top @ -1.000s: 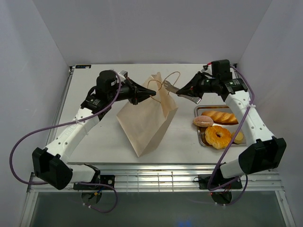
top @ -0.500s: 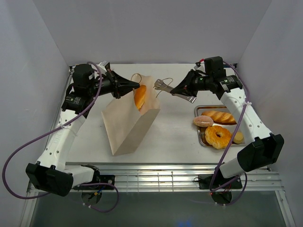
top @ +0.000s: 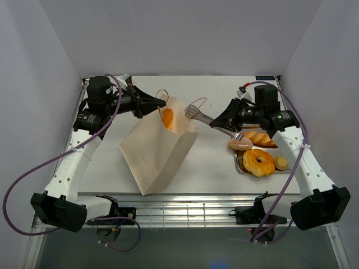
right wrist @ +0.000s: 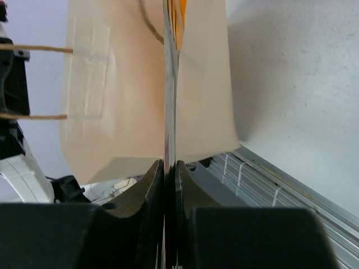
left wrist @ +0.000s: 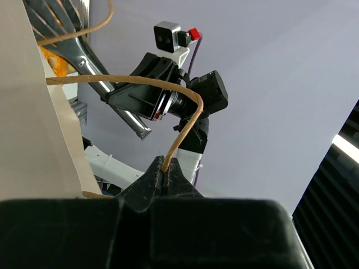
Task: Place the fake bread into the paper bag
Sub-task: Adjust the paper bag at the center of the board.
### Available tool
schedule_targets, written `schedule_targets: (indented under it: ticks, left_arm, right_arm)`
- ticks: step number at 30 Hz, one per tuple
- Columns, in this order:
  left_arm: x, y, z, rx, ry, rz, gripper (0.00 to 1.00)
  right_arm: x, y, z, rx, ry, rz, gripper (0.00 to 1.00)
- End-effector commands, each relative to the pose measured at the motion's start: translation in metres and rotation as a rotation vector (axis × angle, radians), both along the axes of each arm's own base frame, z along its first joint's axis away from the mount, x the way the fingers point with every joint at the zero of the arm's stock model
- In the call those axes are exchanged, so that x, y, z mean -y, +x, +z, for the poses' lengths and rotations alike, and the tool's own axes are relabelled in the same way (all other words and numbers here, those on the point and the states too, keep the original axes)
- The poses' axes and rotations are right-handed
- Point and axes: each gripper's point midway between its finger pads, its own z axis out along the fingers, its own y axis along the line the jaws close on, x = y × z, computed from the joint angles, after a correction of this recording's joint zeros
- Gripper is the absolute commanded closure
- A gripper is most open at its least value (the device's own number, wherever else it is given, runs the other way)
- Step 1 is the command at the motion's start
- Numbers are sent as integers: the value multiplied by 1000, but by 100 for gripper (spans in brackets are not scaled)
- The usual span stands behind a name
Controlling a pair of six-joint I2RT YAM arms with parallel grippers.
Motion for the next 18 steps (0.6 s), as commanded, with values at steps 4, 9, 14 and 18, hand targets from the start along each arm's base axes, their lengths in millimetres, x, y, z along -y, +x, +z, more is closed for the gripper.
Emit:
schedule_targets:
  ticks: [4, 9, 14, 18]
  left_arm:
    - [-2, -15, 17, 48, -23, -19, 100]
    - [-2, -17, 18, 43, -26, -22, 100]
    - [-1, -14, 22, 53, -22, -29, 100]
    - [1, -6, 26, 65, -18, -32, 100]
  right_arm:
    - [-2, -14, 15, 202, 76, 115, 92]
    - [-8, 6, 21, 316, 136, 118, 92]
    - [2, 28, 47, 408, 107, 37, 92]
    - [21, 49, 64, 427, 86, -15, 92]
